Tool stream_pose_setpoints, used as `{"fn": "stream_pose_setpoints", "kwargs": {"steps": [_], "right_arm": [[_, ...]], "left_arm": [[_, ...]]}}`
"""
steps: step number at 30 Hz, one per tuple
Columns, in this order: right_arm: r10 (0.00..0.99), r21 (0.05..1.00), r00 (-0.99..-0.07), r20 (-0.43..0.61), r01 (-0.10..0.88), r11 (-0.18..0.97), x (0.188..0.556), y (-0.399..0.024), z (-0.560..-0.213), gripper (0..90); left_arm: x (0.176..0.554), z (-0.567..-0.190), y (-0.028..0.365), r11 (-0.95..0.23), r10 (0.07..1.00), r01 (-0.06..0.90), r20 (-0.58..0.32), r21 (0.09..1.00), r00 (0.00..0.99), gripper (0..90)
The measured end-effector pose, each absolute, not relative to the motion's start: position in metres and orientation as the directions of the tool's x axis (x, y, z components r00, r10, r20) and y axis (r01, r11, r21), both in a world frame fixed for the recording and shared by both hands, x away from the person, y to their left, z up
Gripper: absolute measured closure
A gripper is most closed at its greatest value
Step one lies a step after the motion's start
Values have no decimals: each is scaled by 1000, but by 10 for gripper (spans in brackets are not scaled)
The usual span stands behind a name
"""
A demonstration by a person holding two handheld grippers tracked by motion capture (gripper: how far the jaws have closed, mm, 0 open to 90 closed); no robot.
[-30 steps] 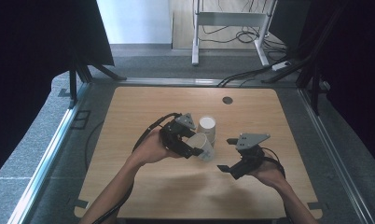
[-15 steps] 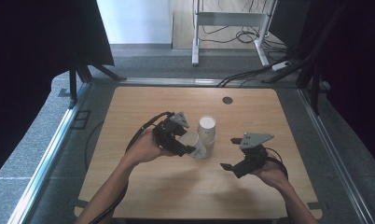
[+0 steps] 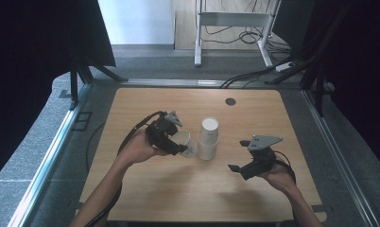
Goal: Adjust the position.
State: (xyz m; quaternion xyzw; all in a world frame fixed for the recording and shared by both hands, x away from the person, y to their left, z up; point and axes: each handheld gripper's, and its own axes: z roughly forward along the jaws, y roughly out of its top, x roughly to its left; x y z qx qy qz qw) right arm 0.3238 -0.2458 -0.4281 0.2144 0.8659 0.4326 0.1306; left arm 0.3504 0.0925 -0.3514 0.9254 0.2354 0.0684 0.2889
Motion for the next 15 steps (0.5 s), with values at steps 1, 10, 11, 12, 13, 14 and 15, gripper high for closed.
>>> {"fn": "stream_pose_setpoints", "kwargs": {"steps": [1, 10, 11, 12, 13, 14, 15], "right_arm": [[487, 805, -872, -39, 262, 532, 324, -247, -428, 3], [518, 801, -854, -52, 275, 533, 324, -253, -431, 3], [526, 799, -849, -57, 277, 534, 324, -254, -432, 3], [526, 799, -849, -57, 277, 534, 324, -254, -432, 3], [530, 799, -846, -60, 278, 533, 324, -255, -433, 3], [534, 799, -843, -60, 280, 533, 324, -255, -433, 3], [540, 799, -840, -59, 284, 530, 324, -257, -434, 3]], "left_arm": [[351, -351, 94, -724, 480, 399, -4, 563, 877, 324], [356, -352, 106, -728, 526, 436, 24, 528, 850, 324], [357, -352, 107, -726, 531, 441, 22, 528, 847, 324], [357, -352, 109, -727, 535, 445, 26, 524, 844, 324], [358, -352, 110, -725, 541, 449, 28, 522, 841, 324], [358, -352, 112, -724, 545, 452, 29, 520, 838, 324], [359, -352, 113, -723, 548, 456, 29, 519, 836, 324]]}}
